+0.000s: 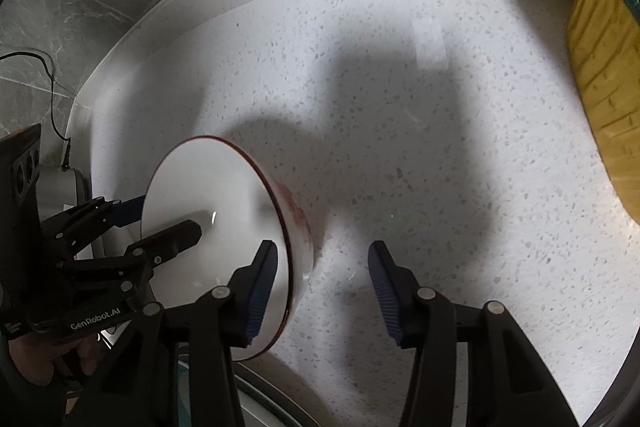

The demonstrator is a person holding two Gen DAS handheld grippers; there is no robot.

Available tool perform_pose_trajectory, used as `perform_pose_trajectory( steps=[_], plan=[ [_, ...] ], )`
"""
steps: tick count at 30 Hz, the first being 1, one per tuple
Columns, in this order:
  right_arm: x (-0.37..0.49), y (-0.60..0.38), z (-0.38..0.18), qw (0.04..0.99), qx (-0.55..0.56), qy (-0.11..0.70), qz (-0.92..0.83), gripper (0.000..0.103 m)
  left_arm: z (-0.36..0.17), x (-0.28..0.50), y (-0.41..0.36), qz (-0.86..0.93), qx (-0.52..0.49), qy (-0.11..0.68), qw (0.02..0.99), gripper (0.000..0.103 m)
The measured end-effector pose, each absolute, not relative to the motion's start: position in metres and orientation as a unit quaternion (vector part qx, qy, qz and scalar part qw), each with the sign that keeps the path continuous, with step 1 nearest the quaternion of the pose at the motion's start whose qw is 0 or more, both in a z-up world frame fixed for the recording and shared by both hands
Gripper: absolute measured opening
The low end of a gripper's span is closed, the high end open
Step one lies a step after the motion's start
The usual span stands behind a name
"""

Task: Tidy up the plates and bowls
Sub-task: 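Move both tools to the red-patterned white bowl and close them on its rim, then lift and carry the red-patterned bowl with both tools onto the nested bowls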

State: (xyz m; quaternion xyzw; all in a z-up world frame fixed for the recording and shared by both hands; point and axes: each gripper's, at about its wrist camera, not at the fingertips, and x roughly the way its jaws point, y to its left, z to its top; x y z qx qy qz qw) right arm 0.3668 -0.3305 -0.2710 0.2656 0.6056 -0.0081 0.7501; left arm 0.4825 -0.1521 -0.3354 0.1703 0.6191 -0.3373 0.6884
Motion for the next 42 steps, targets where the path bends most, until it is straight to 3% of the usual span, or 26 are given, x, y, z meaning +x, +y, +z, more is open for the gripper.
perform_pose_trajectory(
  steps=[4,5,6,7,9,10,11,12,27,42],
  plan=[
    [0.365,-0.333,-0.275,0.748,0.269,0.606,-0.01,0.051,-0.341,0.481,-0.153,-0.336,0.165,0.625,0.685,0.055],
    [0.365,-0.334,-0.275,0.749,0.267,0.606,-0.011,0.048,-0.342,0.48,-0.154,-0.338,0.165,0.625,0.684,0.051],
    [0.365,-0.333,-0.274,0.75,0.264,0.606,-0.012,0.037,-0.342,0.479,-0.156,-0.344,0.162,0.624,0.682,0.043],
    [0.366,-0.331,-0.274,0.751,0.264,0.605,-0.008,0.034,-0.342,0.478,-0.157,-0.349,0.161,0.623,0.681,0.038],
    [0.372,-0.323,-0.273,0.753,0.26,0.605,-0.005,0.026,-0.34,0.473,-0.165,-0.362,0.165,0.616,0.68,0.015],
    [0.374,-0.319,-0.271,0.754,0.257,0.605,0.001,0.022,-0.339,0.47,-0.169,-0.367,0.17,0.612,0.68,0.01],
    [0.377,-0.314,-0.27,0.755,0.252,0.605,0.002,0.014,-0.338,0.466,-0.174,-0.364,0.182,0.606,0.684,0.01],
    [0.378,-0.311,-0.268,0.757,0.242,0.607,-0.004,0.013,-0.339,0.465,-0.175,-0.363,0.182,0.604,0.686,0.01],
    [0.389,-0.307,-0.247,0.766,0.233,0.598,0.01,0.013,-0.311,0.479,-0.146,-0.356,0.141,0.607,0.696,0.009],
    [0.409,-0.234,-0.182,0.796,0.172,0.573,0.09,0.012,-0.219,0.482,-0.043,-0.311,0.09,0.572,0.753,0.009]
  ],
)
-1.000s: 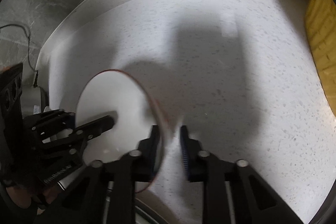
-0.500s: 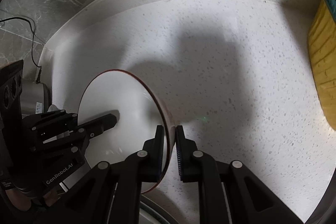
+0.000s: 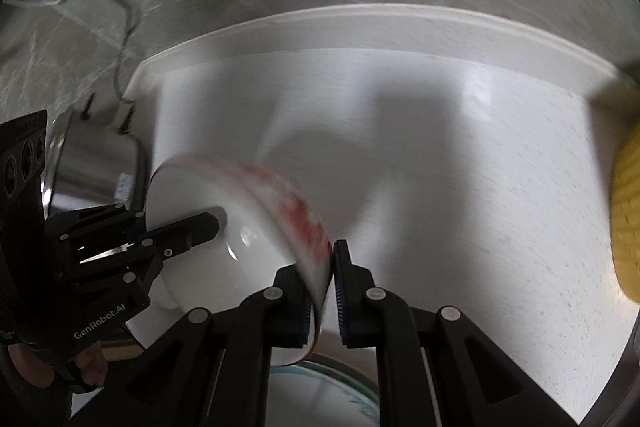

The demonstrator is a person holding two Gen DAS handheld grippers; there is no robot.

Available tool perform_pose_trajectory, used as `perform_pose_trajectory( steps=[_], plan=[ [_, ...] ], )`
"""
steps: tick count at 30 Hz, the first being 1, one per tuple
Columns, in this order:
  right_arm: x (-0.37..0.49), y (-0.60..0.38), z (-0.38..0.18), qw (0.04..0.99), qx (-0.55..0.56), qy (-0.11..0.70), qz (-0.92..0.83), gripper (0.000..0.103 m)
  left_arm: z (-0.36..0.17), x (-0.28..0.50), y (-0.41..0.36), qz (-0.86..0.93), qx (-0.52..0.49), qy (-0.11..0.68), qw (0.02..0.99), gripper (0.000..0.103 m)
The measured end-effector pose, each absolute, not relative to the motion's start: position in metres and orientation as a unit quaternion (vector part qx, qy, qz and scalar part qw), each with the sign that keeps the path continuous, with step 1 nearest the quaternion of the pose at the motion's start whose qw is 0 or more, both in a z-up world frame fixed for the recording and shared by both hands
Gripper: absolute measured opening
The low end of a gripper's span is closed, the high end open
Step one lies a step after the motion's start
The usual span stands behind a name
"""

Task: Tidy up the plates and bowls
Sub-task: 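Lift and carry the red-patterned bowl with both tools onto the nested bowls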

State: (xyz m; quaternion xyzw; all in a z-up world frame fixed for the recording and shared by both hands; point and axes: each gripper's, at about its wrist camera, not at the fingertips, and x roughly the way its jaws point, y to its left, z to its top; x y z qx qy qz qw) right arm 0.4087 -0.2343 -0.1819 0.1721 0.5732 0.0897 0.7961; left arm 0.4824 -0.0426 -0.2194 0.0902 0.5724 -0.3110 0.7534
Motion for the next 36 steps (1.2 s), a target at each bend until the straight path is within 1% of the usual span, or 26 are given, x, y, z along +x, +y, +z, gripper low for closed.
perform_pose_trajectory(
  steps=[5,10,17,23,36],
  plan=[
    [0.418,-0.188,-0.174,0.797,0.142,0.573,0.126,0.012,-0.206,0.478,0.011,-0.279,0.072,0.569,0.77,0.009],
    [0.426,-0.151,-0.177,0.79,0.123,0.582,0.149,0.012,-0.209,0.475,0.064,-0.252,0.053,0.576,0.776,0.009],
    [0.439,-0.108,-0.183,0.778,0.112,0.595,0.171,0.012,-0.218,0.47,0.109,-0.231,0.03,0.587,0.775,0.009],
    [0.438,-0.09,-0.193,0.766,0.099,0.61,0.177,0.012,-0.232,0.467,0.131,-0.222,0.024,0.601,0.768,0.009],
    [0.443,-0.067,-0.217,0.758,0.068,0.63,0.158,0.012,-0.276,0.475,0.121,-0.221,0.034,0.621,0.752,0.009]
  ],
)
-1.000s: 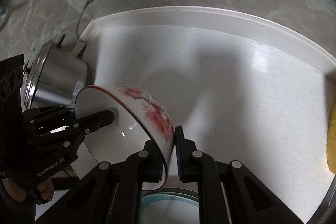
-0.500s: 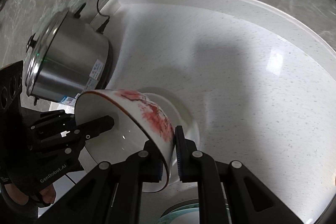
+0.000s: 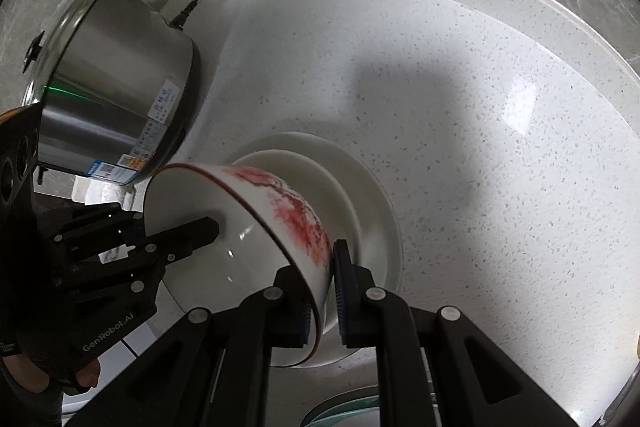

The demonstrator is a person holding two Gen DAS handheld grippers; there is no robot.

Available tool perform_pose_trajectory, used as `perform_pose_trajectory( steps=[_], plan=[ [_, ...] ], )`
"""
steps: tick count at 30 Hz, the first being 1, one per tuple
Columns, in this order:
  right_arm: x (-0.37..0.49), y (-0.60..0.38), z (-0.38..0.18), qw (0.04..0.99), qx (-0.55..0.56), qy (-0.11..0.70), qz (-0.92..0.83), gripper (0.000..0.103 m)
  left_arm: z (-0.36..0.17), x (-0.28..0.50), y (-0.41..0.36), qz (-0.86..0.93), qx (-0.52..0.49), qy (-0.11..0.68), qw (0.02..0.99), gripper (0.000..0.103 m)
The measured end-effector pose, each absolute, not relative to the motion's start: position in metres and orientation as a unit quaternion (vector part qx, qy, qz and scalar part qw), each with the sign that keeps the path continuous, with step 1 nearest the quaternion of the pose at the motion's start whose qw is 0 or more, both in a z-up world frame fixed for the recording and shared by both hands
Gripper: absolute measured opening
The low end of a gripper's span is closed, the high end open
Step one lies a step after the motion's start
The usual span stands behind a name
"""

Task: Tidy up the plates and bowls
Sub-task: 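Lift and carry the red-patterned bowl with both tools onto the nested bowls, then open both tools to release the red-patterned bowl and lift them away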

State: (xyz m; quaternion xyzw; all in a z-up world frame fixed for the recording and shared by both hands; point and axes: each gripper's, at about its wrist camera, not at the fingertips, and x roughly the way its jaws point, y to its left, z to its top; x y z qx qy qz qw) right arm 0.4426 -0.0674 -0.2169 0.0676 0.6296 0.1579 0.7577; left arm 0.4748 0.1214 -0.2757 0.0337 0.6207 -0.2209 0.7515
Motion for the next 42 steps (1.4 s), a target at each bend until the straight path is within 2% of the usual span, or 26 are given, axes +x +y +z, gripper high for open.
perform_pose_trajectory(
  steps=[28,31,32,33,34,35,42],
  plan=[
    [0.451,-0.056,-0.225,0.759,0.023,0.634,0.145,0.011,-0.271,0.47,0.13,-0.207,0.004,0.586,0.783,0.011],
    [0.453,-0.056,-0.226,0.757,0.02,0.637,0.145,0.011,-0.269,0.468,0.132,-0.215,-0.014,0.579,0.786,0.024],
    [0.453,-0.056,-0.226,0.756,0.017,0.638,0.145,0.01,-0.267,0.468,0.132,-0.219,-0.02,0.575,0.788,0.032],
    [0.453,-0.055,-0.227,0.755,0.014,0.639,0.144,0.009,-0.264,0.467,0.132,-0.22,-0.023,0.567,0.793,0.05],
    [0.454,-0.055,-0.227,0.757,0.009,0.638,0.142,0.009,-0.261,0.467,0.132,-0.221,-0.025,0.561,0.797,0.058],
    [0.454,-0.055,-0.227,0.756,0.009,0.639,0.143,0.009,-0.257,0.467,0.133,-0.219,-0.028,0.556,0.802,0.062],
    [0.454,-0.055,-0.227,0.755,0.012,0.64,0.144,0.009,-0.245,0.469,0.138,-0.213,-0.033,0.538,0.815,0.062]
  ],
)
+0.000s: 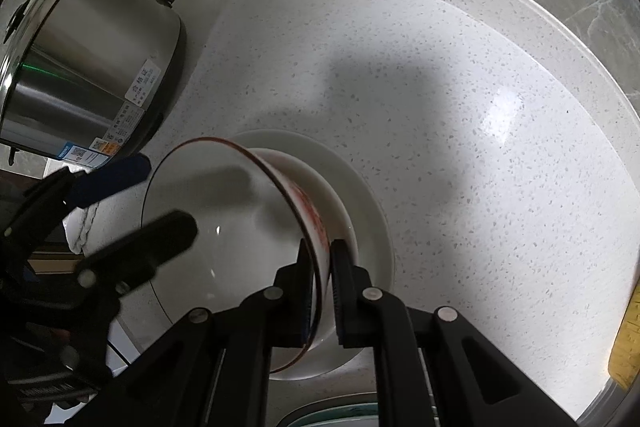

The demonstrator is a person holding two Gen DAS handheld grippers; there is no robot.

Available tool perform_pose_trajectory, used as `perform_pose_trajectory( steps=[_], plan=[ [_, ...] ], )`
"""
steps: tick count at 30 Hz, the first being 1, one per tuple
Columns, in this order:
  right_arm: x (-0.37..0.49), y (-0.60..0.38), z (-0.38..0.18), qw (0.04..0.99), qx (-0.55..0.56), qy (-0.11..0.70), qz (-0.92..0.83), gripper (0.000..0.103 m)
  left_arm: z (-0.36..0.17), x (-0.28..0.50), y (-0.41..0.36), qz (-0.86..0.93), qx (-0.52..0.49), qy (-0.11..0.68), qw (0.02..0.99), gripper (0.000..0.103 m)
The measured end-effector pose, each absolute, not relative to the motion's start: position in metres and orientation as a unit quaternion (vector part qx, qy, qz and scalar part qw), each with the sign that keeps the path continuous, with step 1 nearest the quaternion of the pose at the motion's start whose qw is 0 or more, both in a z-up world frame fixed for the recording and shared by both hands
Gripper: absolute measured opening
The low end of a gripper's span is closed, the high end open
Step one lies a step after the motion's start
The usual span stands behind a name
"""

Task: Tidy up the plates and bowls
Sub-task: 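Open both tools to release the red-patterned bowl and lift them away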

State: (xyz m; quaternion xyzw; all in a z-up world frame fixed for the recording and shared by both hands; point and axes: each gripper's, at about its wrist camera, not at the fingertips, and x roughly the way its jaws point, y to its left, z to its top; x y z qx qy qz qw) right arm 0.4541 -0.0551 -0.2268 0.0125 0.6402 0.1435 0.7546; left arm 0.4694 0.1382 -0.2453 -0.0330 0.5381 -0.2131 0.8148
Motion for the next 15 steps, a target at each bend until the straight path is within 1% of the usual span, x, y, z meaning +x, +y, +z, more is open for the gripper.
perform_pose_trajectory(
  steps=[3,4,8,10,12,13,14,15],
  plan=[
    [0.454,-0.056,-0.227,0.755,0.013,0.64,0.142,0.009,-0.243,0.471,0.142,-0.209,-0.041,0.536,0.817,0.062],
    [0.453,-0.055,-0.226,0.754,0.014,0.64,0.143,0.012,-0.244,0.472,0.145,-0.208,-0.044,0.536,0.817,0.062],
    [0.449,-0.052,-0.224,0.754,0.02,0.638,0.153,0.028,-0.246,0.471,0.154,-0.201,-0.052,0.536,0.818,0.062],
    [0.448,-0.052,-0.222,0.755,0.024,0.637,0.155,0.034,-0.246,0.471,0.16,-0.199,-0.06,0.535,0.819,0.062],
    [0.447,-0.052,-0.22,0.755,0.034,0.635,0.16,0.043,-0.246,0.469,0.167,-0.196,-0.066,0.533,0.82,0.062],
    [0.447,-0.052,-0.219,0.754,0.042,0.634,0.164,0.047,-0.246,0.468,0.171,-0.195,-0.069,0.533,0.82,0.062],
    [0.448,-0.052,-0.218,0.754,0.049,0.634,0.167,0.053,-0.247,0.468,0.171,-0.193,-0.071,0.534,0.82,0.062],
    [0.448,-0.052,-0.218,0.753,0.056,0.633,0.17,0.058,-0.248,0.467,0.174,-0.192,-0.073,0.535,0.819,0.062]
  ],
)
